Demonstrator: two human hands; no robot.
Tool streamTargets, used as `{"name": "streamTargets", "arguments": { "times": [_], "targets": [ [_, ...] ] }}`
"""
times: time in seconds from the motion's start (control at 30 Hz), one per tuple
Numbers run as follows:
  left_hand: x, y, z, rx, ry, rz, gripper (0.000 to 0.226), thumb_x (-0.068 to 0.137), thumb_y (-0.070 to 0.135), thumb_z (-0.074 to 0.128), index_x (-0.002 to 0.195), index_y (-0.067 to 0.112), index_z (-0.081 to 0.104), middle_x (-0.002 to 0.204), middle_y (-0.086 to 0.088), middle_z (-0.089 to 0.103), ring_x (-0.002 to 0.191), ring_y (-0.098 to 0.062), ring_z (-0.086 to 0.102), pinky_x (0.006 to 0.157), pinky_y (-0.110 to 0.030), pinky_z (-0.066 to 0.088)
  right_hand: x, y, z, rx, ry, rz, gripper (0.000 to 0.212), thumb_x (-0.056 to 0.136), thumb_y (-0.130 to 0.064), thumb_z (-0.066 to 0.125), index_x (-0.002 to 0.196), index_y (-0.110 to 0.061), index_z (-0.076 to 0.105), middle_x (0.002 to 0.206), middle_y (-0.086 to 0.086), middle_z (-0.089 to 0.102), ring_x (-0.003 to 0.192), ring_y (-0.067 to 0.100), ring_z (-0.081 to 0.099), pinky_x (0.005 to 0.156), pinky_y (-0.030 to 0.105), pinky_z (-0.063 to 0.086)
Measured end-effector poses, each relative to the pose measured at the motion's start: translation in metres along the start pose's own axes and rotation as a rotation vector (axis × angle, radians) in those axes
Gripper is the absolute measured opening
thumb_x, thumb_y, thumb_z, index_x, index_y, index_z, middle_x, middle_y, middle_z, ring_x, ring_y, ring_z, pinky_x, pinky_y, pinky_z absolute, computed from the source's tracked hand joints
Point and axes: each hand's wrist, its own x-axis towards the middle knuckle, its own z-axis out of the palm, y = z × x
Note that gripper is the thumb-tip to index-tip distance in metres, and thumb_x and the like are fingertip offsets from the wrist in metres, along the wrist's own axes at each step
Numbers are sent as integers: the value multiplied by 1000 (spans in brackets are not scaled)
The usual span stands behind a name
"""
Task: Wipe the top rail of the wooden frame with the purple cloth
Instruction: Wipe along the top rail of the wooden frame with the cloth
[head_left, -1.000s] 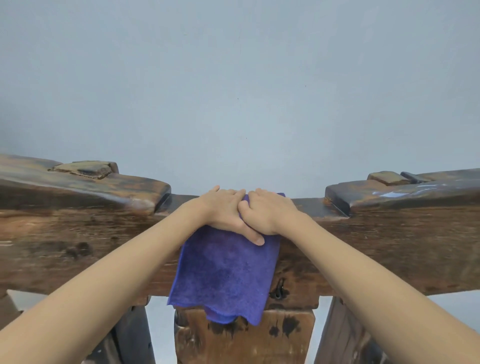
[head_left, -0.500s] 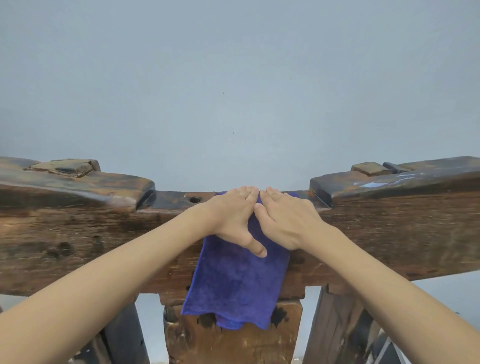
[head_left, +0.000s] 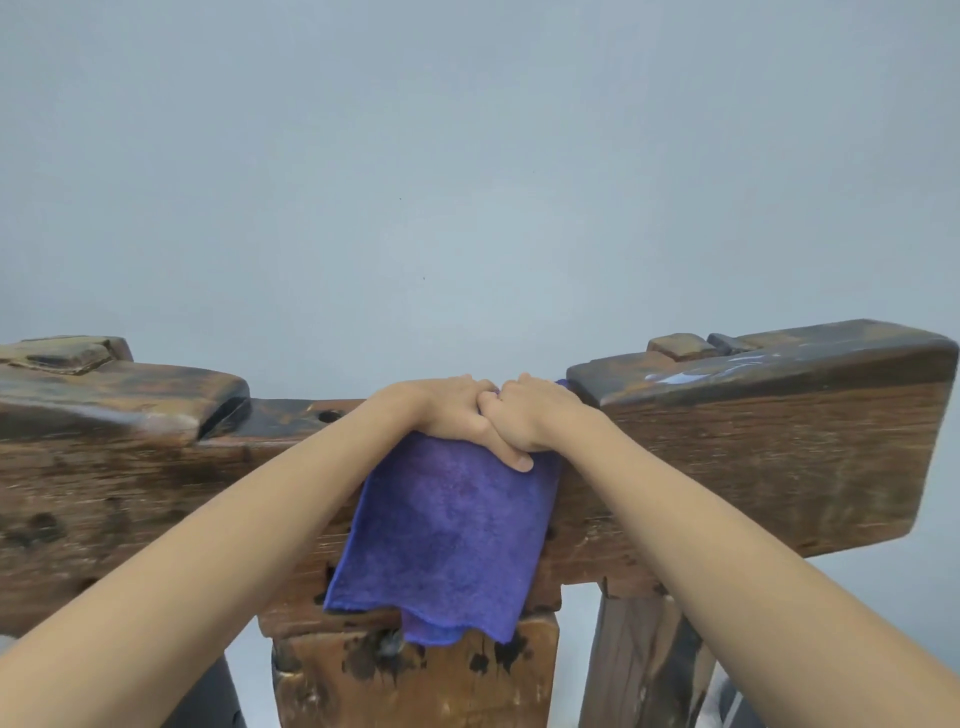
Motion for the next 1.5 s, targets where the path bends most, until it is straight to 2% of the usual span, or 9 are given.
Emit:
{"name": "streamTargets", "arguments": {
  "times": [0.13, 0.4, 0.53, 0.7, 0.9, 1.1, 1.2, 1.3, 1.5],
  "targets": [
    [-12, 11, 6, 48, 38, 34, 87, 48, 76, 75, 123, 36, 56, 115, 7, 64, 114, -15, 52, 104, -39, 45, -14, 1, 2, -22, 69, 44, 58, 101, -37, 23, 134, -4, 56, 137, 22, 53, 131, 34, 42, 107, 44, 31],
    [-40, 19, 19, 131, 200, 115, 106, 54, 81, 63, 145, 29, 43, 141, 14, 56, 129, -11, 52, 109, -36, 42, -45, 5, 14, -112, 195, -5, 60, 102, -40, 27, 136, 3, 51, 135, 25, 55, 127, 37, 49, 106, 45, 34],
    [-54, 12, 24, 154, 265, 154, 87, 84, 73, 56, 155, 27, 33, 154, 12, 46, 139, -11, 43, 114, -36, 36, -58, 23, 24, -150, 296, -153, 54, 103, -33, 33, 143, 1, 44, 143, 18, 52, 134, 31, 46, 111, 41, 33],
    [-66, 7, 30, 197, 233, 109, 69, 105, 57, 17, 163, 19, 15, 169, 4, 19, 154, -10, 17, 119, -20, 7, -70, 43, 34, -164, 325, -319, 69, 96, -7, 43, 160, -8, 17, 162, 12, 30, 148, 25, 27, 122, 35, 18],
    [-71, 8, 26, 270, 184, 142, 63, 108, 36, 38, 162, 12, 15, 168, -3, 21, 153, -15, 21, 120, -20, 9, -79, 54, 37, -6, 517, -348, 61, 91, 3, 52, 148, -19, 47, 136, 2, 56, 123, 26, 48, 87, 35, 49],
    [-72, 0, 13, 273, 335, 188, 59, 86, 44, 74, 136, 20, 51, 120, 0, 51, 113, -18, 42, 96, -35, 41, -83, 57, 40, -7, 675, -323, 35, 84, -3, 56, 114, -19, 63, 100, 0, 62, 95, 27, 54, 76, 37, 42],
    [-73, -6, 9, 308, 407, 237, 46, 76, 50, 81, 101, 21, 55, 101, 4, 50, 99, -17, 38, 78, -30, 38, -86, 61, 40, 178, 577, -277, 18, 87, -14, 58, 101, -23, 62, 94, -6, 54, 94, 19, 51, 71, 35, 44],
    [-75, -11, 7, 259, 386, 309, 43, 73, 49, 84, 80, 25, 49, 94, 5, 51, 94, -15, 39, 77, -32, 41, -91, 70, 27, 430, 410, -297, 10, 88, -25, 69, 98, -27, 71, 93, -8, 63, 91, 11, 57, 75, 29, 44],
    [-77, -9, -3, -286, 387, 438, 44, 78, 38, 87, 67, 19, 49, 60, 12, 48, 57, -5, 41, 53, -21, 32, -113, 92, -18, 649, 415, -223, 9, 94, -30, 69, 91, -31, 77, 82, -2, 72, 59, 6, 55, 62, 21, 44]
  ]
}}
